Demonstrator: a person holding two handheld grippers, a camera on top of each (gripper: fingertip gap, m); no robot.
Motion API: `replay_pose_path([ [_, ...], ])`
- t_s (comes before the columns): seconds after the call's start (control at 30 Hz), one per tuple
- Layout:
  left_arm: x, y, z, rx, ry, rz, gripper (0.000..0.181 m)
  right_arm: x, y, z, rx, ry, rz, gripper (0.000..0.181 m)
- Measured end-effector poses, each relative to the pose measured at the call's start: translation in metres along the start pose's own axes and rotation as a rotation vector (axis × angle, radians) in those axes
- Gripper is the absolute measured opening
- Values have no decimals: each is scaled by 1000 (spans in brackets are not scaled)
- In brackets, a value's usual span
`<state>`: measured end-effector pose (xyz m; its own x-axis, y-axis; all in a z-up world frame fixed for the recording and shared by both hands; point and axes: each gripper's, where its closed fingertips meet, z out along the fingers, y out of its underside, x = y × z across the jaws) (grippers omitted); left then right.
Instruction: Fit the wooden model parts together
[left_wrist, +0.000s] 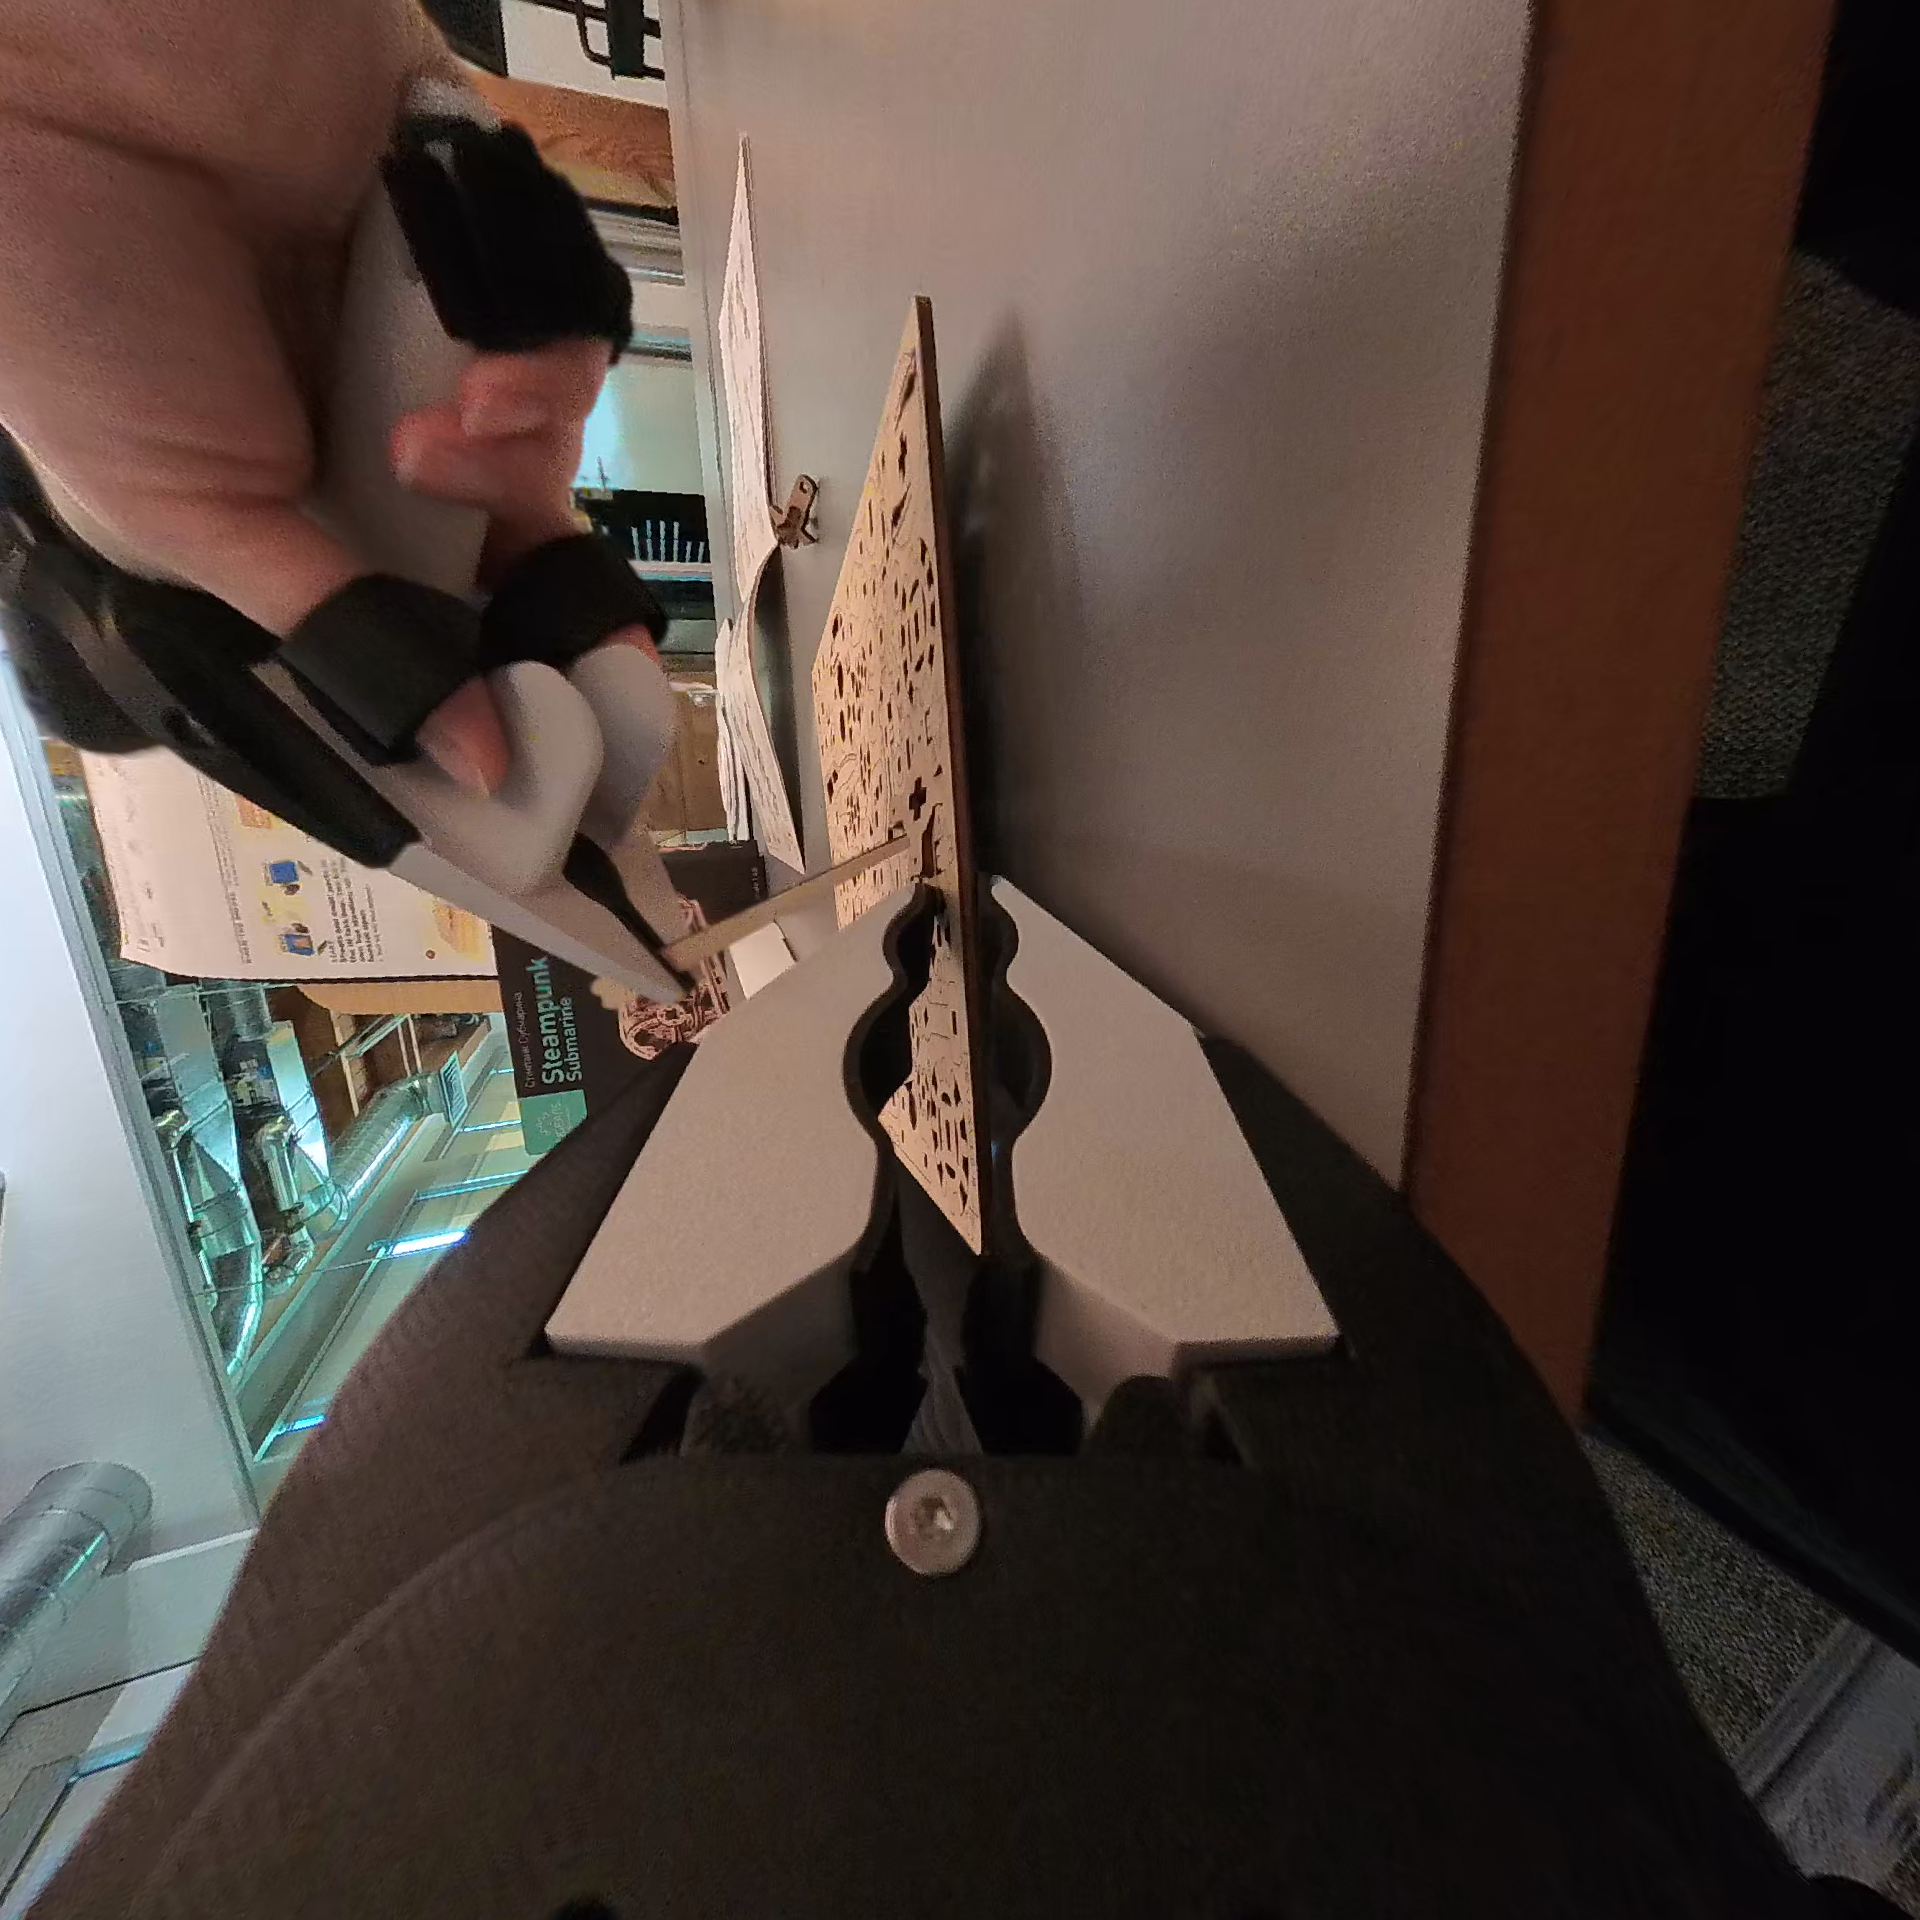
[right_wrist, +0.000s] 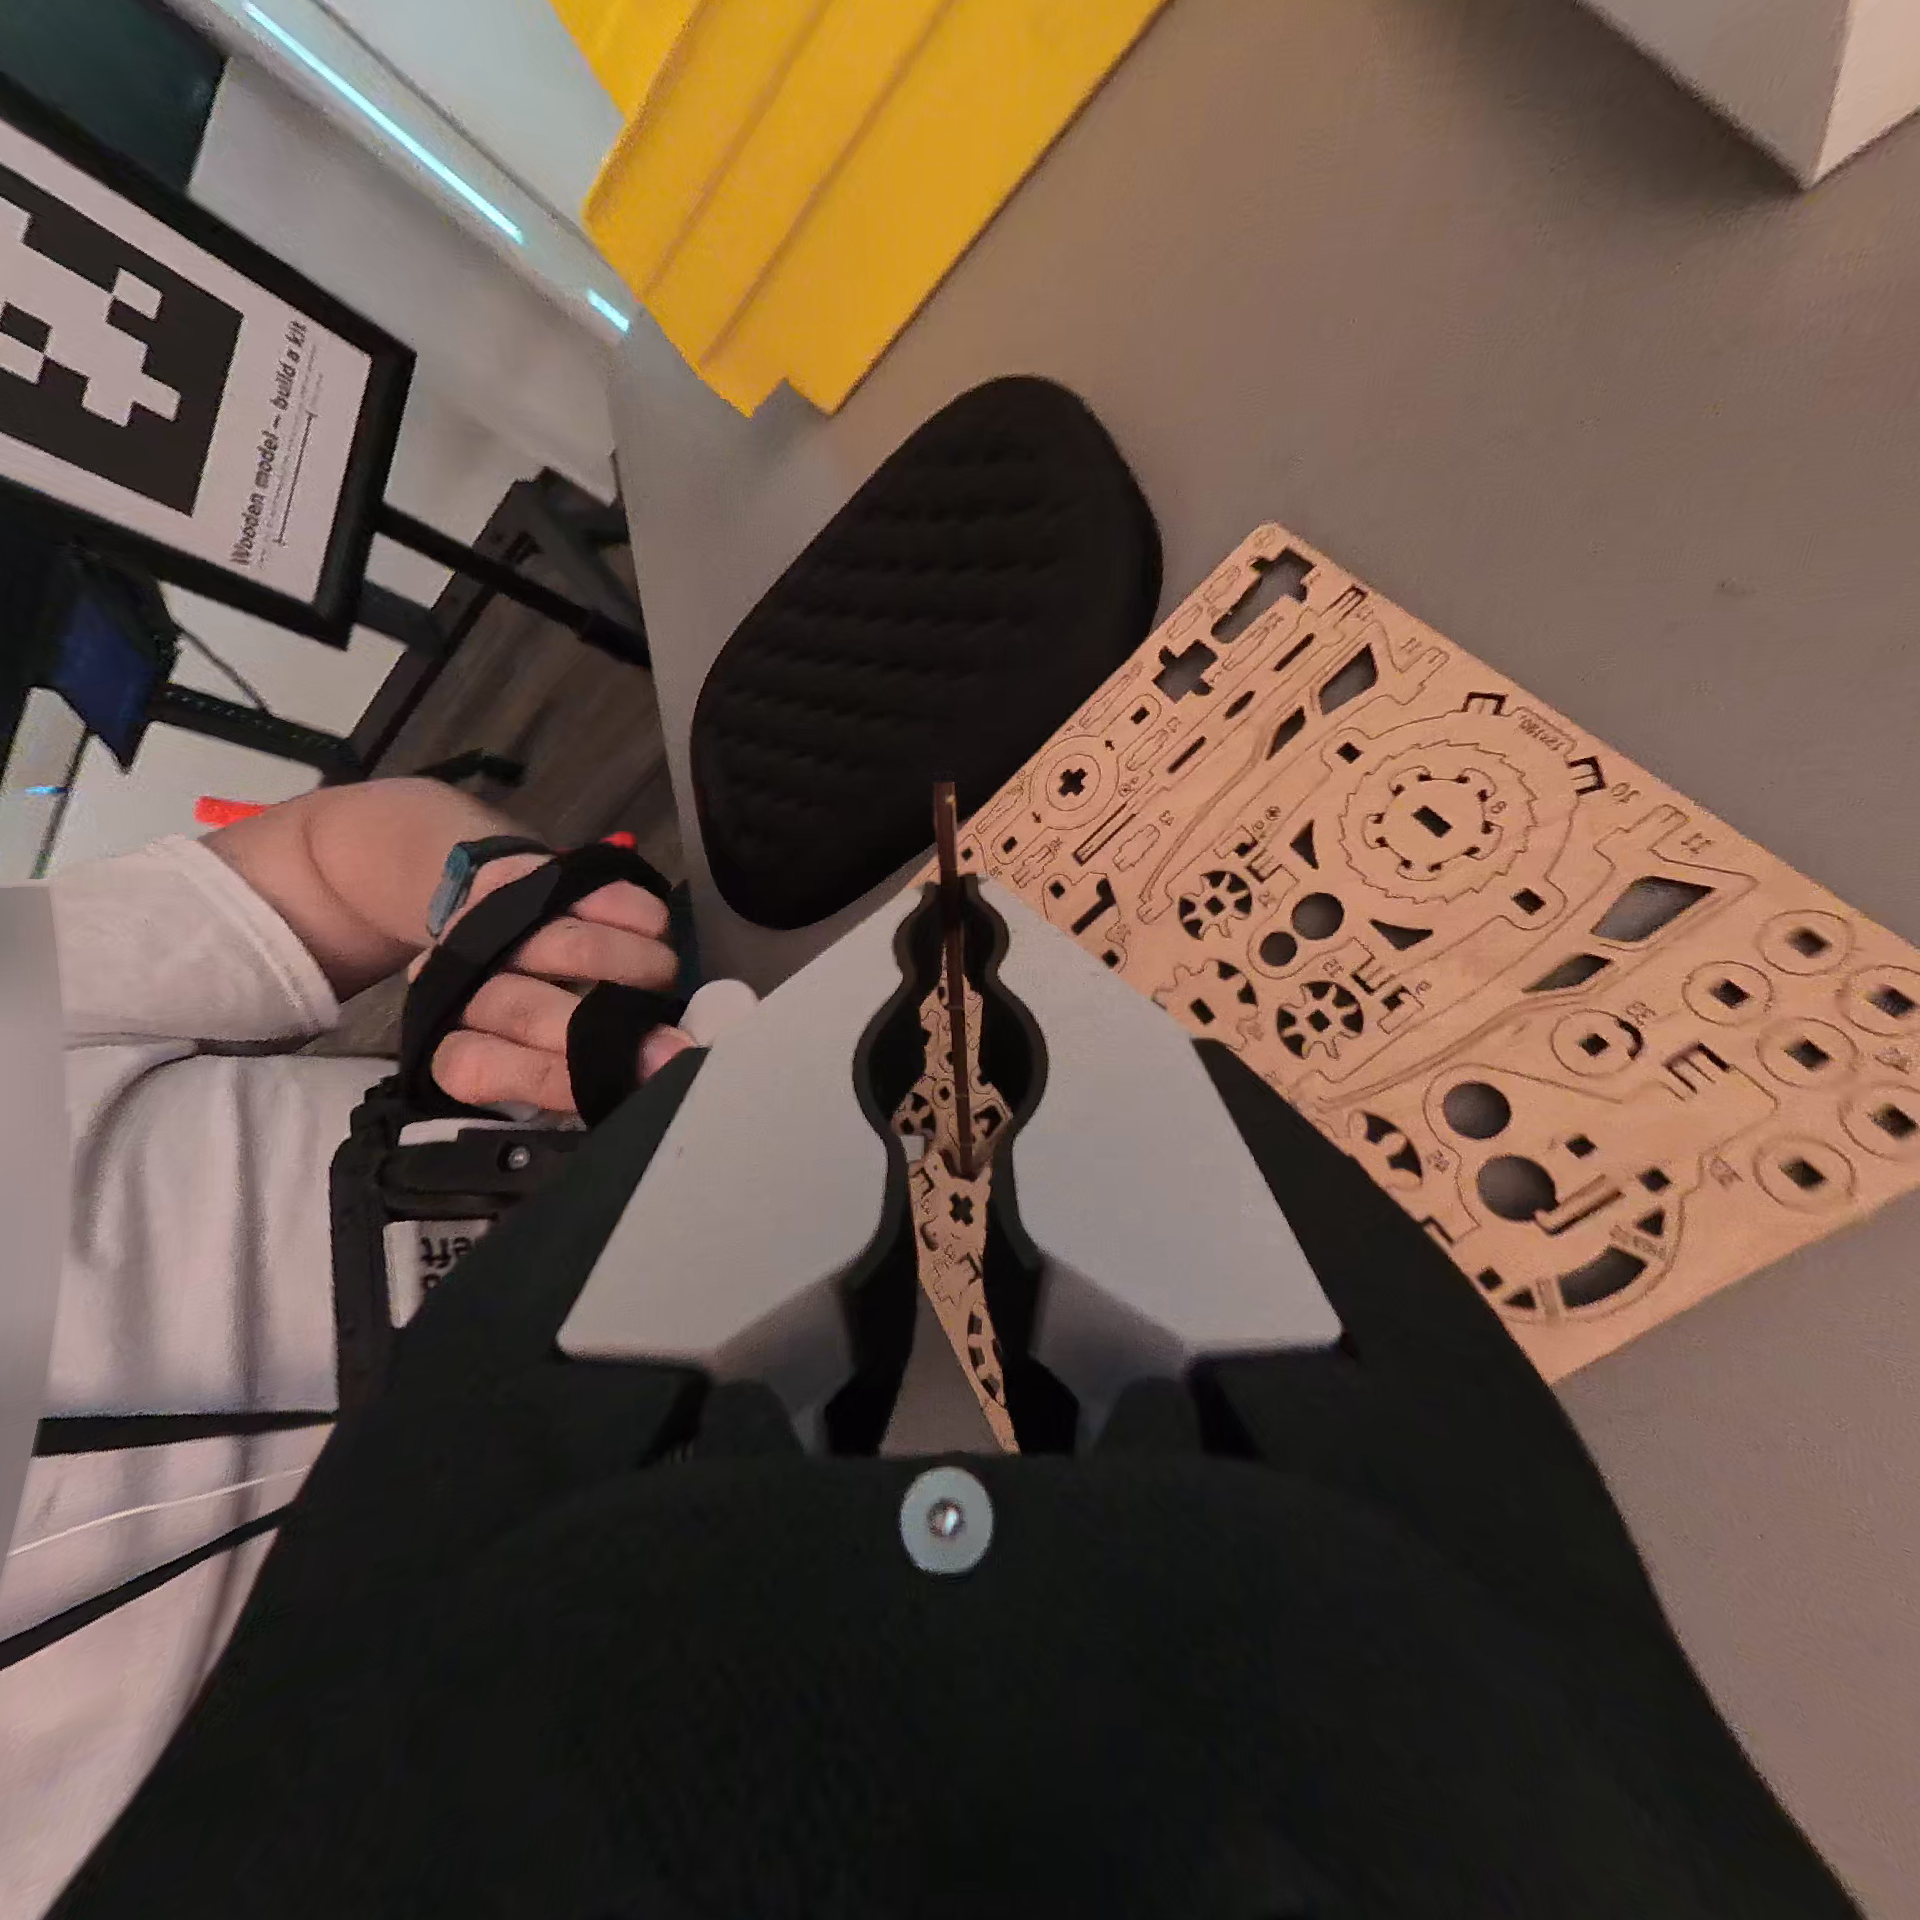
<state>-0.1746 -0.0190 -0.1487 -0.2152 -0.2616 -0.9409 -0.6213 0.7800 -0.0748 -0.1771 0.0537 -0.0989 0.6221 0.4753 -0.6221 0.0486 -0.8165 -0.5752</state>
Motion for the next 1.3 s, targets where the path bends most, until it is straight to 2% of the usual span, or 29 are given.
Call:
replay_pose_path([
  [0.2,0,-6,-1,20,-5,-8,6,6,9,18,-204,-73,87,2],
  [0.33,-1,-5,1,13,-10,-14,6,6,8,22,-222,-81,74,2],
  [0.43,-2,-2,3,10,-8,-20,6,-11,-2,14,-121,-106,-75,2],
  [0.53,-3,-1,3,10,-11,-21,6,-28,-9,-7,51,-45,-238,2],
  [0.6,-3,0,3,8,-16,-20,6,-43,-9,-27,216,-11,-363,2],
  [0.67,-4,1,4,6,-23,-25,5,-44,-4,-47,377,95,-407,2],
  [0.77,-5,2,4,5,-30,-29,5,-53,5,-69,610,110,-365,2],
  [0.83,-6,2,3,5,-39,-23,5,-53,10,-76,704,113,-322,2],
  [0.97,-6,1,2,2,-44,-18,4,-43,17,-72,743,199,-301,2],
  [1.3,-5,1,0,16,-43,-32,5,-39,25,-51,701,228,-314,2],
])
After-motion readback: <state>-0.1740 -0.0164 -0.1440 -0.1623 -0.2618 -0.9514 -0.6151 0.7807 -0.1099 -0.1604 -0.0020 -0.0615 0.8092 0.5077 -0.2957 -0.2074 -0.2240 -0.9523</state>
